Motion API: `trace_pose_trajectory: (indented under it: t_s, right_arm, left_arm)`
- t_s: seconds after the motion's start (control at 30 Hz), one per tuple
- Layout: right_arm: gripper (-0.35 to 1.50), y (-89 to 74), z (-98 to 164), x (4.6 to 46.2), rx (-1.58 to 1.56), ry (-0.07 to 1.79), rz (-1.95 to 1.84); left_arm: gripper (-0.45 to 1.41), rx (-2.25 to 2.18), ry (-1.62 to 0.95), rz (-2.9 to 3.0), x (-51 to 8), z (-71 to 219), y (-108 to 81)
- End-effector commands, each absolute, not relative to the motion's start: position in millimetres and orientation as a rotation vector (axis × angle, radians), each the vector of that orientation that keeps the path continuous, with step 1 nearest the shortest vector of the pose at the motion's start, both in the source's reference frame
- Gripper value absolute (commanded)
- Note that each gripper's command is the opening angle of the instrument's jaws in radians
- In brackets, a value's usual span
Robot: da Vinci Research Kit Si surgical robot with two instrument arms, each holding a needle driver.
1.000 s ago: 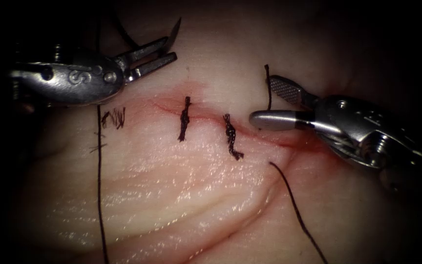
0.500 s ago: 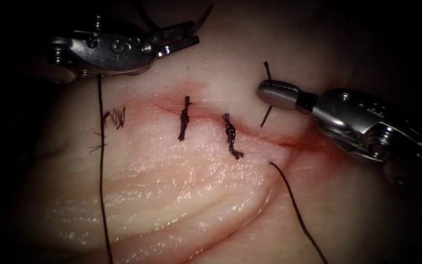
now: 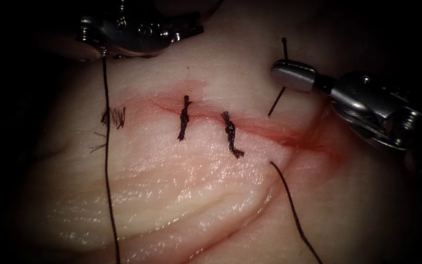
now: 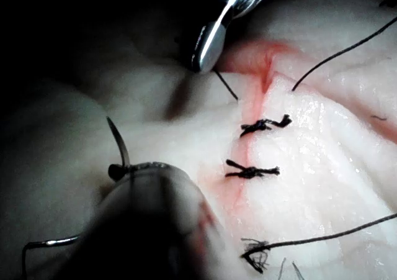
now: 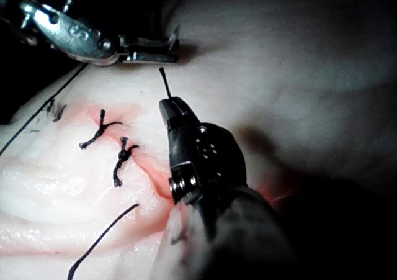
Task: Wound Closure
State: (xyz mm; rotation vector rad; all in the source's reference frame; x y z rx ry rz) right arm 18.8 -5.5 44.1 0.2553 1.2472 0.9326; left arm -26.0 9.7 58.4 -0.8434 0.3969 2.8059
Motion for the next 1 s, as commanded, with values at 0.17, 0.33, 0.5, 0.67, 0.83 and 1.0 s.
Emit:
trace_pose_trajectory:
  t_s: [0.17, 0.33, 0.5, 0.67, 0.83, 1.0]
  right_arm:
    - [-0.35, -5.0, 44.2, 19.1, 0.249, 1.259, 0.93]
    - [-0.35, -5.1, 44.3, 19.0, 0.24, 1.287, 0.885]
    - [0.1, -5.5, 44.1, 18.5, 0.226, 1.328, 0.888]
    - [0.76, -6.1, 43.5, 17.3, 0.219, 1.361, 0.887]
    - [1.26, -6.6, 42.7, 15.7, 0.217, 1.392, 0.879]
    - [1.48, -6.1, 41.4, 14.4, 0.208, 1.425, 0.887]
  left_arm:
    - [-0.45, -0.807, 0.381, 2.836, -27.9, 59.3, 10.4]
    - [0.25, -0.808, 0.378, 2.839, -28.5, 59.4, 10.5]
    - [1.14, -0.817, 0.342, 2.774, -28.6, 58.6, 10.2]
    - [1.36, -0.851, 0.31, 2.68, -28.6, 56.6, 10.2]
    - [1.36, -0.982, 0.292, 2.58, -28.3, 53.0, 10.4]
    - [1.16, -1.122, 0.311, 2.486, -28.4, 49.0, 9.7]
